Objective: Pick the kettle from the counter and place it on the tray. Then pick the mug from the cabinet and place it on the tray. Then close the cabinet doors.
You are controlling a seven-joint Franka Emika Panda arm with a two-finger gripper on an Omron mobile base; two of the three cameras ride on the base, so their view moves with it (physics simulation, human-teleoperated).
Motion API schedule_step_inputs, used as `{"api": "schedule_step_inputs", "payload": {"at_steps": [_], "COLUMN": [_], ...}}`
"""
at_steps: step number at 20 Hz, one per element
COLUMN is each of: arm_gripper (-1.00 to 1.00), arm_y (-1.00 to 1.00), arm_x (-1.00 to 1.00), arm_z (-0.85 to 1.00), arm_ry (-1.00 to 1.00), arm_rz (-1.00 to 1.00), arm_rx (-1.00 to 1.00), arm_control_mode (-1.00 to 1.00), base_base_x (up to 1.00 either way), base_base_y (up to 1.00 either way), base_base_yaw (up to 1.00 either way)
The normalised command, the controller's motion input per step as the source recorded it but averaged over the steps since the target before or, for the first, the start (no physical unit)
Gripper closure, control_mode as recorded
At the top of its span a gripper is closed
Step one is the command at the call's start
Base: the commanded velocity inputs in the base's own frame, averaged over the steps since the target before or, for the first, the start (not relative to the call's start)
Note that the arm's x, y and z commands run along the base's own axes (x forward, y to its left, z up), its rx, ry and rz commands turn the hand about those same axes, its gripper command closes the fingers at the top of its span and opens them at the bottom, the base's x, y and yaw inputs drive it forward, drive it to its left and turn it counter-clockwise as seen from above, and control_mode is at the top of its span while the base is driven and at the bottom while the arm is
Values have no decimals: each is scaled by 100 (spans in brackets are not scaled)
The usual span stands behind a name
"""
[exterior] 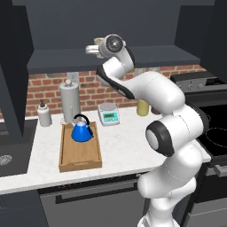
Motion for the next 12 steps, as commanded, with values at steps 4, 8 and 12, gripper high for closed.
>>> {"api": "schedule_step_inputs", "payload": {"at_steps": [4,8,12], "arm_gripper": [100,100,100], "arm_y": [0,0,0], "arm_x": [0,0,0], "arm_z": [0,0,0], "arm_ry": [0,-1,-2], "arm_rz": [0,0,0], "arm_rx": [0,0,0], "arm_control_mode": [-100,-100,-100], "base_base_x": [0,0,0], "base_base_y": [0,0,0], "base_base_yaw": [0,0,0]}}
